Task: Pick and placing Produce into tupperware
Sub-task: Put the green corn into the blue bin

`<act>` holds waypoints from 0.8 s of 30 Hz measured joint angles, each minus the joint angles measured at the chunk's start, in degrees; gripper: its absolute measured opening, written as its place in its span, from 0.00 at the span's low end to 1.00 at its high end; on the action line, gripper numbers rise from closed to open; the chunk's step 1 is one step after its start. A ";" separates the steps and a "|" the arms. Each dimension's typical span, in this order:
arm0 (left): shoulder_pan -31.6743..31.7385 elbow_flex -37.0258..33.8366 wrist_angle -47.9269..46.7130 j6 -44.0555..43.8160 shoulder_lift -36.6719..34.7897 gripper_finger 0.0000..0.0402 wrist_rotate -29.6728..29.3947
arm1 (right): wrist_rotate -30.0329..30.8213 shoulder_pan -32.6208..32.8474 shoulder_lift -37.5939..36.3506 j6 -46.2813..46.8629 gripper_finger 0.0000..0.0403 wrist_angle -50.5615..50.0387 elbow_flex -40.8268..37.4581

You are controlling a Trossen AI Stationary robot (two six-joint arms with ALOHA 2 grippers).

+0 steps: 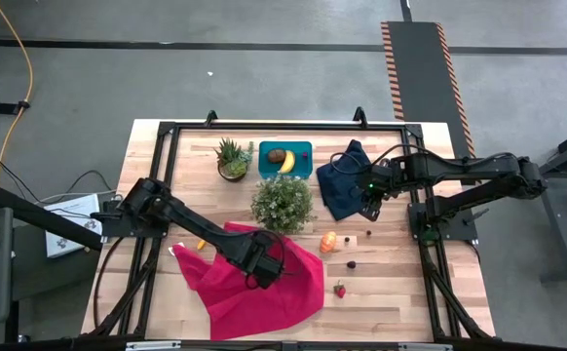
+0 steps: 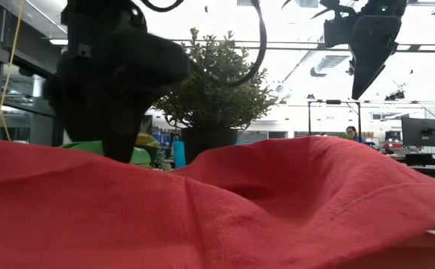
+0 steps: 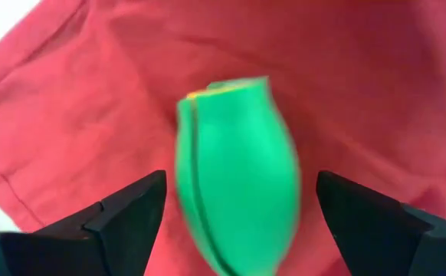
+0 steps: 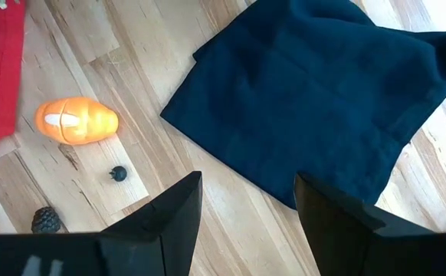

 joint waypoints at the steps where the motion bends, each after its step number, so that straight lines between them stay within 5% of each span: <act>1: 0.00 -0.32 0.20 -0.03 0.00 0.81 0.81 | 0.00 0.00 0.00 0.00 0.49 0.01 0.00; 15: -0.04 -1.15 2.02 0.41 0.31 0.80 2.37 | -0.02 0.01 0.00 -0.04 0.49 0.15 0.00; 24: -0.04 -1.15 2.00 0.40 0.31 0.64 2.22 | -0.03 0.00 0.00 -0.10 0.49 0.21 0.00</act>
